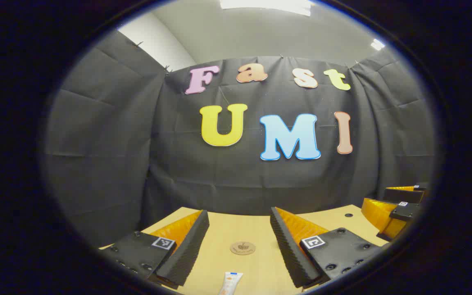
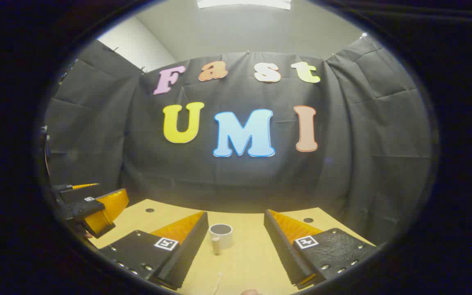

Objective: Put the toothbrush and toothpaste on the desktop into the cup, then pick up the cup and place it on the coaster on the desktop.

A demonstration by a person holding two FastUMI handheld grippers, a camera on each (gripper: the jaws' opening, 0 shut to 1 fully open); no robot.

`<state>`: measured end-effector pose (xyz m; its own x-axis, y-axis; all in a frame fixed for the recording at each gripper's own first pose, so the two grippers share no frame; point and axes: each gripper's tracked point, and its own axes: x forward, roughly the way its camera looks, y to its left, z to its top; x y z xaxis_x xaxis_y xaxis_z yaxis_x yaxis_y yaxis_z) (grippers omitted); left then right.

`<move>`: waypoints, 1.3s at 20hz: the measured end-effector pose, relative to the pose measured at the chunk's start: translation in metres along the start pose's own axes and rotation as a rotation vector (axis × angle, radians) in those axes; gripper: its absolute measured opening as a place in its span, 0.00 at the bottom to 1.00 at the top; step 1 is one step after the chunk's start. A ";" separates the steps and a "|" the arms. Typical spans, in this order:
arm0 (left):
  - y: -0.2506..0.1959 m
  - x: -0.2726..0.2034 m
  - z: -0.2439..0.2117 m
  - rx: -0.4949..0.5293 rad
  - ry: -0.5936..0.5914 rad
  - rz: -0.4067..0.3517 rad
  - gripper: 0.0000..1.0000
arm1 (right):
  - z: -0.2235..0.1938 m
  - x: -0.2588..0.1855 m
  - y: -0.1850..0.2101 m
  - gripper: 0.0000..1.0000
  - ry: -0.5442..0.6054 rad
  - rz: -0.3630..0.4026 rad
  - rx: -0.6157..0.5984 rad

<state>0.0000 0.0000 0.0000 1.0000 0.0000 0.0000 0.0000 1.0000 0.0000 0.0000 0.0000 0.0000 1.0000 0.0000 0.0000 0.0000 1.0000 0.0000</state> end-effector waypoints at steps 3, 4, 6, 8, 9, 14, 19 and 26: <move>0.000 0.014 0.000 -0.009 0.003 -0.039 0.96 | 0.001 0.005 -0.005 0.88 0.002 -0.044 -0.010; -0.001 0.018 -0.002 -0.009 0.009 -0.052 0.92 | -0.003 0.007 -0.007 0.88 0.016 -0.058 -0.016; -0.001 0.026 -0.001 -0.003 0.010 -0.061 0.92 | -0.003 0.008 -0.009 0.88 0.017 -0.069 -0.014; 0.000 0.029 0.001 0.000 0.008 -0.060 0.96 | -0.004 0.012 -0.005 0.88 0.024 -0.062 -0.010; 0.000 0.031 0.000 0.001 0.009 -0.062 0.96 | -0.007 0.013 -0.006 0.88 0.029 -0.062 -0.009; -0.001 0.040 -0.007 -0.009 0.025 -0.067 0.92 | -0.013 0.022 -0.001 0.88 0.062 -0.051 -0.005; -0.007 0.049 -0.034 -0.007 0.100 -0.107 0.92 | -0.038 0.026 0.008 0.88 0.167 -0.023 -0.017; 0.002 0.053 -0.106 0.036 0.353 -0.161 0.96 | -0.112 0.021 0.032 0.88 0.488 0.020 0.037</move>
<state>0.0532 0.0024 -0.1062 0.9256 -0.1505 -0.3472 0.1630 0.9866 0.0068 0.0213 0.0319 -0.1116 0.8831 0.0284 -0.4683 -0.0107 0.9991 0.0404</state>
